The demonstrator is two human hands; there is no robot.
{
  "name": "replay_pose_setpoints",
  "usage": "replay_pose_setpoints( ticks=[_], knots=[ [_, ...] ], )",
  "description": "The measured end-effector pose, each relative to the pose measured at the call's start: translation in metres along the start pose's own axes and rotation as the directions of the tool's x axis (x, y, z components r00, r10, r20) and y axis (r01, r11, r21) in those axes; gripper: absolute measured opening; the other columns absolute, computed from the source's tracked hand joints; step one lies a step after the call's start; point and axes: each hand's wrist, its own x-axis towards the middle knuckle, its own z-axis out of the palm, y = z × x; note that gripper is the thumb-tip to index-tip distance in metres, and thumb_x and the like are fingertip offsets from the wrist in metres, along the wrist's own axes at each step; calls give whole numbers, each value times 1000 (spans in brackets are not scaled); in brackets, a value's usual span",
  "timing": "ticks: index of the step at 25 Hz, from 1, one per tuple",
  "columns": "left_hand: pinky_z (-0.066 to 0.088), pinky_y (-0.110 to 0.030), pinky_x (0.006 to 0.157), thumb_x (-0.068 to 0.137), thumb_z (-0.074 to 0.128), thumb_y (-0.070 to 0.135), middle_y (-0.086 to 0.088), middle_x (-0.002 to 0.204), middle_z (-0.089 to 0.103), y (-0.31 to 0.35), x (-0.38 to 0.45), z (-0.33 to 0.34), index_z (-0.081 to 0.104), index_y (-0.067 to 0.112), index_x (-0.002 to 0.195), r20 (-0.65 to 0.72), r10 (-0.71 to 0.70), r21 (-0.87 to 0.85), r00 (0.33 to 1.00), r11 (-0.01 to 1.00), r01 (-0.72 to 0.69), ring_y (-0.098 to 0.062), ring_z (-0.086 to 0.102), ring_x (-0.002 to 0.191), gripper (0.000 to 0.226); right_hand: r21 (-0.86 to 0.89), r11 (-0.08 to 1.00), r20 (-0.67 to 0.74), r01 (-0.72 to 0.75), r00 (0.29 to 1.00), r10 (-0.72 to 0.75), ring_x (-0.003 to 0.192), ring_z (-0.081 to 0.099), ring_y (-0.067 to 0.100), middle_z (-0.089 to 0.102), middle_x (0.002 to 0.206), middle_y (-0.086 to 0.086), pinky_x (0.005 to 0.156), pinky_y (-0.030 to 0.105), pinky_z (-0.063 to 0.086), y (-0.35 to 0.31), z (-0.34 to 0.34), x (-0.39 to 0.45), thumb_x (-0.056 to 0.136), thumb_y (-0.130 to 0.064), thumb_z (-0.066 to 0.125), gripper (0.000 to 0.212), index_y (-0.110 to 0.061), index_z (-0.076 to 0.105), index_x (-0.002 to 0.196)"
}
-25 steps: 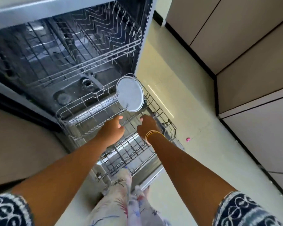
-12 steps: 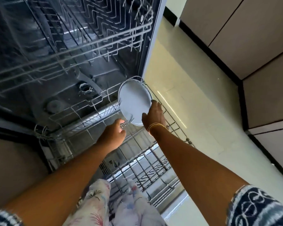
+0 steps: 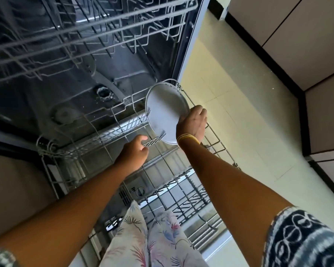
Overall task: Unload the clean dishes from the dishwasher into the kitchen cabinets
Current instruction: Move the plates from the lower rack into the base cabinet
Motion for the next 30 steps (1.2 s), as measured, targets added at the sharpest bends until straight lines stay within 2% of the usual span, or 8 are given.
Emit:
replay_pose_setpoints(
  ticks=[6, 10, 13, 17, 19, 23, 25, 30],
  knots=[
    [47, -33, 80, 93, 48, 18, -12, 115, 62, 22, -9, -14, 48, 20, 131, 23, -64, -121, 998, 990, 67, -27, 60, 102, 38, 290, 953, 106, -87, 993, 59, 82, 56, 27, 67, 96, 13, 68, 29, 39, 4, -37, -9, 91, -7, 51, 14, -7, 57, 103],
    [53, -44, 83, 94, 46, 20, -14, 118, 64, 51, -28, -28, 48, 20, 131, 57, -131, -252, 990, 957, 141, -32, 62, 105, 37, 316, 948, 186, -40, 982, -20, 98, 64, 29, 72, 103, 10, 85, 32, 50, -3, -82, -4, 89, -2, 49, 30, -13, 63, 113],
    [55, -45, 80, 99, 43, 37, -12, 123, 62, 83, -44, -42, 43, 22, 135, 195, -163, -496, 967, 834, 240, -31, 63, 104, 39, 266, 960, 233, 91, 960, -156, 97, 64, 26, 71, 108, 10, 87, 26, 47, -15, -113, -12, 87, 0, 50, 33, -11, 69, 112],
    [57, -46, 69, 93, 53, 43, -16, 116, 58, 114, -58, -63, 48, 16, 120, 343, -253, -762, 905, 488, 426, -35, 63, 99, 38, 225, 917, 437, 330, 807, -397, 93, 60, 14, 67, 112, 6, 89, 25, 50, -26, -129, -64, 89, -1, 54, 27, -11, 69, 110],
    [57, -38, 52, 92, 54, 13, -25, 118, 58, 111, -60, -63, 50, 8, 108, 255, -364, -752, 896, 508, 421, -33, 66, 87, 17, 232, 905, 520, 357, 741, -425, 98, 63, 16, 67, 114, 5, 90, 26, 50, -25, -123, -74, 88, -12, 61, 22, -15, 70, 108],
    [58, -41, 60, 88, 42, -2, -26, 122, 57, 71, -59, -60, 42, 5, 133, 164, -432, -663, 887, 618, 423, -36, 65, 92, 45, 22, 927, 745, 375, 612, -266, 111, 59, 21, 64, 123, 2, 99, 35, 47, -13, -104, -62, 82, -50, 65, 45, -21, 66, 116],
    [55, -46, 70, 89, 41, -2, -23, 122, 57, 54, -56, -62, 44, 6, 133, 136, -460, -709, 877, 573, 411, -36, 61, 94, 45, -34, 949, 738, 314, 649, -188, 115, 56, 24, 61, 126, 6, 101, 41, 46, -4, -88, -50, 85, -53, 59, 50, -16, 63, 119],
    [51, -50, 74, 79, 35, -10, -20, 126, 54, 15, -53, -57, 50, 9, 122, 169, -507, -764, 845, 475, 437, -38, 55, 105, 50, -74, 994, 480, 76, 877, -31, 113, 55, 32, 52, 129, 15, 95, 47, 50, 15, -50, -45, 86, -42, 61, 52, -12, 52, 128]
  ],
)
